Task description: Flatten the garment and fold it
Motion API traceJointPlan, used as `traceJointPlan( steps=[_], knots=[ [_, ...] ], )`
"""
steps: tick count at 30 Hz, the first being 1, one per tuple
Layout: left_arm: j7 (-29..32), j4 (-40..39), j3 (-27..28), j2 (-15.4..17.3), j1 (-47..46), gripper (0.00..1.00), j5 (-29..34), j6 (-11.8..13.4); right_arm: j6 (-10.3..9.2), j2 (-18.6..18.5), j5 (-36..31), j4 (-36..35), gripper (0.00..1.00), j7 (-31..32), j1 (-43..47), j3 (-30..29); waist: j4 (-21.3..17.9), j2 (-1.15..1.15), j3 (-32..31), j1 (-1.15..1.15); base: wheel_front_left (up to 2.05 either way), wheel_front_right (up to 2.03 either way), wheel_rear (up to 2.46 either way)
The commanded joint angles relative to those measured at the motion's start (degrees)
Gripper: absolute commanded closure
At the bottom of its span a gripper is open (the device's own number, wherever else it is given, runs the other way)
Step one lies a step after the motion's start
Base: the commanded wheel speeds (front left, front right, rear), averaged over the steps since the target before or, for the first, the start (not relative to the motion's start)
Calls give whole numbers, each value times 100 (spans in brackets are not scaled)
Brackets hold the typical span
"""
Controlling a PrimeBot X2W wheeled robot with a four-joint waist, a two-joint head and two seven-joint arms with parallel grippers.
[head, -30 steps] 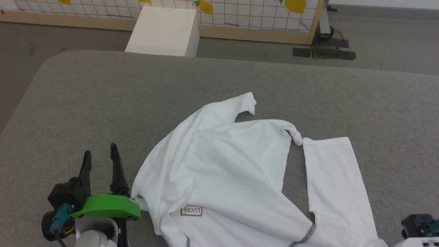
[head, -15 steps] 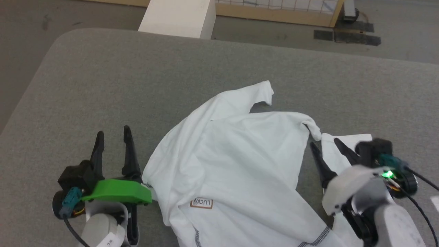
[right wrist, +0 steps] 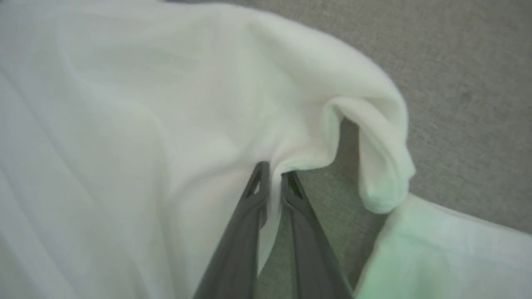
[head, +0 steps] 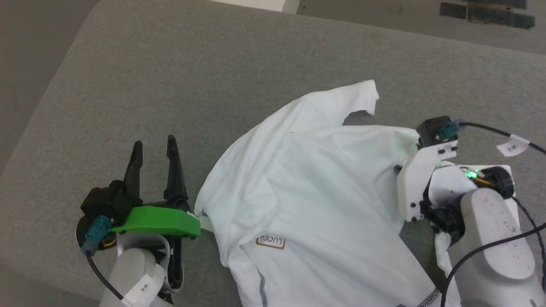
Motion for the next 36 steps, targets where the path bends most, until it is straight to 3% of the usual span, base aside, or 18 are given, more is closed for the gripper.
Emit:
traceJointPlan(
  steps=[1,6,11,19,20,21,22,28,36],
  knots=[
    [-22,-31,-26,-14,-131,0,-83,27,-9,-90,-104,52,100,-64,-23,-90,111,0,115,0,0,0,0],
    [-22,-50,-101,-14,-218,0,-145,30,-9,-565,-444,-55,100,-605,-744,-673,204,0,246,0,0,0,0],
    [-22,-47,-178,-14,-318,0,-183,-8,-9,-1020,-872,288,100,-1126,-1779,-1238,294,0,469,0,0,0,0],
    [-22,-16,-327,-14,-452,0,-252,-3,-9,-1181,-1363,1025,100,-1531,-2621,-1856,397,0,678,0,0,0,0],
    [-22,-6,-335,-14,-460,0,-241,-3,-9,-1158,-1362,1080,66,-1581,-2617,-1882,383,0,664,0,0,0,0],
    [-22,6,-339,-14,-466,0,-227,-1,-9,-1121,-1350,1128,11,-1677,-2582,-1869,353,0,635,0,0,0,0],
    [-22,15,-342,-14,-465,0,-213,-3,-9,-1070,-1312,1159,0,-1782,-2517,-1875,317,0,589,0,0,0,0],
    [-22,113,-368,-14,-332,0,-29,-68,-9,-830,-904,942,0,-2665,-1725,-1614,27,0,123,0,0,0,0],
    [-22,429,-551,-14,-155,0,231,-250,-9,-310,-49,-669,0,-4272,463,-536,-677,0,-593,0,0,0,0]
  ],
)
